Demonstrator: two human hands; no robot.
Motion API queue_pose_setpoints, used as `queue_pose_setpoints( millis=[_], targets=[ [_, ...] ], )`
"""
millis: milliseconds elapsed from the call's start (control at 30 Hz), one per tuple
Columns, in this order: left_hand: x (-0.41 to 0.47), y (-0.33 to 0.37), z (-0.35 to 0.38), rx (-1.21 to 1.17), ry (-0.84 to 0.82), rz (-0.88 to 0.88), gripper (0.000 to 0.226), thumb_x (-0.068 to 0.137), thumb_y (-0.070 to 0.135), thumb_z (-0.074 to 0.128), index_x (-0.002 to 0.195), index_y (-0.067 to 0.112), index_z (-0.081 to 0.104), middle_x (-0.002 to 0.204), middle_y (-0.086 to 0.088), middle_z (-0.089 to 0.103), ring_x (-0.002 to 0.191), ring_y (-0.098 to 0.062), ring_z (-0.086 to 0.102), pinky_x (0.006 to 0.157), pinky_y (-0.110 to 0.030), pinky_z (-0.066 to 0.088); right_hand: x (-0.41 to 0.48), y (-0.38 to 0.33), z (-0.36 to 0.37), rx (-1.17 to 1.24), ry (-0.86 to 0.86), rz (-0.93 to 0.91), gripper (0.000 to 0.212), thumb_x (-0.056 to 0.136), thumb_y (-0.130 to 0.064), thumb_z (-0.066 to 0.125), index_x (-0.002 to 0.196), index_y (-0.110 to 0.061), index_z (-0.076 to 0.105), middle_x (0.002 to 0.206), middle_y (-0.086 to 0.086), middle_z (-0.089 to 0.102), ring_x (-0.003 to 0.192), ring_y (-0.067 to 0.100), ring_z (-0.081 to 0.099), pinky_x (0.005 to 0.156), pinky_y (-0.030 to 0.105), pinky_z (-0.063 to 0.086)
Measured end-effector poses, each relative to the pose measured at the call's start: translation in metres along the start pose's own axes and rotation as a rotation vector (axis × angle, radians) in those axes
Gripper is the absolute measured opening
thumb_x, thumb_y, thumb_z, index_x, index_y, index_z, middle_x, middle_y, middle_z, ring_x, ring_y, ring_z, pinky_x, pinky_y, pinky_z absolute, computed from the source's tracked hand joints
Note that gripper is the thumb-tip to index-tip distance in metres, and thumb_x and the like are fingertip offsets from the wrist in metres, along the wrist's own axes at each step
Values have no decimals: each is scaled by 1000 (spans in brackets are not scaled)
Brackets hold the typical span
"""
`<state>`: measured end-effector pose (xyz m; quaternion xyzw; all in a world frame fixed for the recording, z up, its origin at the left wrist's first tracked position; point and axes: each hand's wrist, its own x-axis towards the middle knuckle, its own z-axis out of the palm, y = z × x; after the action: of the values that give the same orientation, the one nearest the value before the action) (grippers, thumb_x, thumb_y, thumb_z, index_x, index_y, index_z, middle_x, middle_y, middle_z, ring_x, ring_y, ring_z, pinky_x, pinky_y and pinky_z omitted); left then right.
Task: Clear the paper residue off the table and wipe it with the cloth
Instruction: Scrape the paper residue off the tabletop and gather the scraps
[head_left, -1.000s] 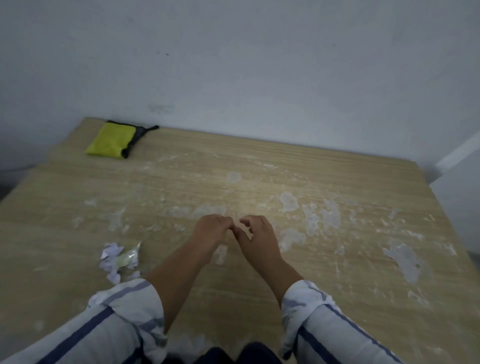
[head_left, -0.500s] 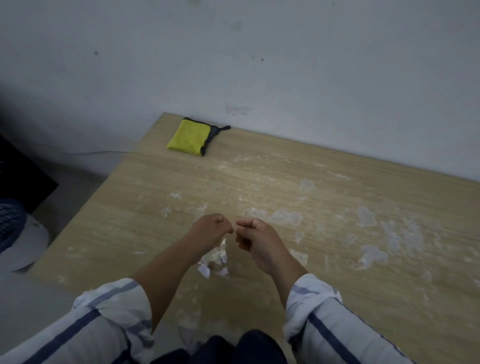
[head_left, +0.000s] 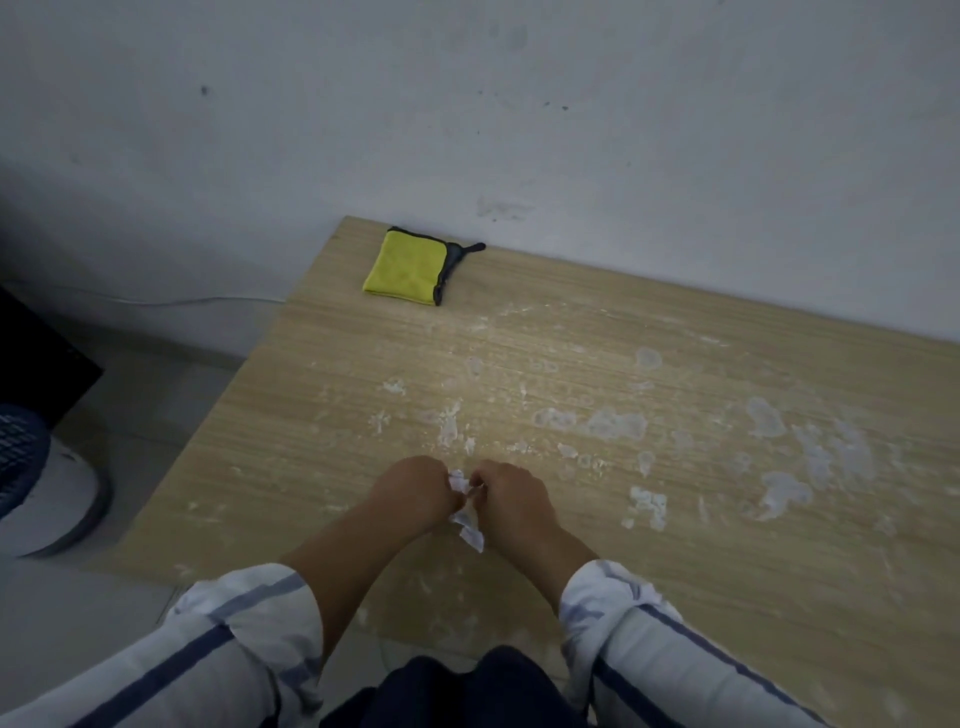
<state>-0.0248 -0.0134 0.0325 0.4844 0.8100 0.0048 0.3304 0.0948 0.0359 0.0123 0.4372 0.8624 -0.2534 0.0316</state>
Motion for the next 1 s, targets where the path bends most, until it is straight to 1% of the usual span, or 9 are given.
queue_pose_setpoints(
  millis=[67, 167, 300, 367, 467, 600, 733, 867, 1000],
  targets=[
    [-1, 0, 2, 39, 37, 25, 30, 91, 30, 51, 100, 6, 66, 104, -12, 64, 97, -24, 60, 72, -27, 39, -2, -1, 5, -133, -3, -41, 24, 79, -22, 64, 101, -15, 58, 105, 7, 62, 98, 28, 57, 81, 34, 41],
    [1, -9, 12, -102, 150, 66, 19, 83, 29, 60, 94, 14, 57, 106, -9, 58, 87, -22, 57, 70, -29, 42, -5, -1, 12, -190, 21, -81, 33, 81, -27, 62, 109, -14, 53, 114, 7, 53, 106, 28, 47, 87, 36, 35],
    [5, -14, 22, -193, 118, 106, 48, 84, 31, 60, 127, 14, 48, 125, -7, 49, 107, -23, 54, 84, -29, 42, -7, -2, 20, -99, 128, -46, 33, 85, -24, 58, 117, -15, 50, 119, 7, 47, 107, 25, 45, 89, 35, 37],
    [8, -13, 22, -178, 120, 119, 50, 85, 31, 57, 131, 12, 46, 129, -7, 50, 114, -22, 50, 88, -29, 41, -4, -1, 21, -29, 121, -8, 41, 82, -22, 62, 120, -17, 48, 122, 7, 46, 110, 25, 46, 92, 35, 38],
    [7, -11, 20, -204, 125, 134, 41, 87, 25, 55, 126, 10, 50, 125, -8, 51, 110, -22, 52, 84, -26, 39, -1, 2, 18, 81, 91, 49, 54, 77, -20, 69, 126, -18, 45, 126, 6, 50, 115, 26, 46, 95, 38, 39],
    [7, -8, 20, -266, 166, 109, 37, 87, 30, 53, 120, 12, 52, 120, -8, 52, 96, -21, 54, 77, -28, 40, -5, 5, 14, 242, 112, 78, 51, 80, -19, 63, 129, -17, 48, 129, 8, 51, 117, 27, 47, 99, 40, 39],
    [10, -1, 22, -235, 153, 87, 35, 80, 28, 63, 109, 13, 51, 111, -7, 52, 90, -23, 55, 73, -31, 44, -10, 9, 12, 276, 75, 25, 56, 80, -22, 64, 132, -17, 45, 129, 8, 50, 116, 25, 49, 98, 38, 41],
    [13, -2, 24, -195, 165, 105, 35, 79, 24, 66, 108, 13, 49, 111, -9, 53, 89, -24, 56, 72, -32, 46, -15, 11, 0, 369, 138, 43, 46, 86, -12, 53, 132, -15, 47, 125, 8, 51, 112, 20, 52, 88, 23, 39],
    [15, -5, 24, -190, 161, 134, 37, 78, 22, 69, 108, 12, 50, 109, -10, 53, 89, -25, 56, 74, -34, 48, -17, 17, -9, 549, 141, 184, 45, 86, -1, 45, 127, -18, 51, 116, 1, 52, 101, 16, 53, 76, 22, 42]
  ],
)
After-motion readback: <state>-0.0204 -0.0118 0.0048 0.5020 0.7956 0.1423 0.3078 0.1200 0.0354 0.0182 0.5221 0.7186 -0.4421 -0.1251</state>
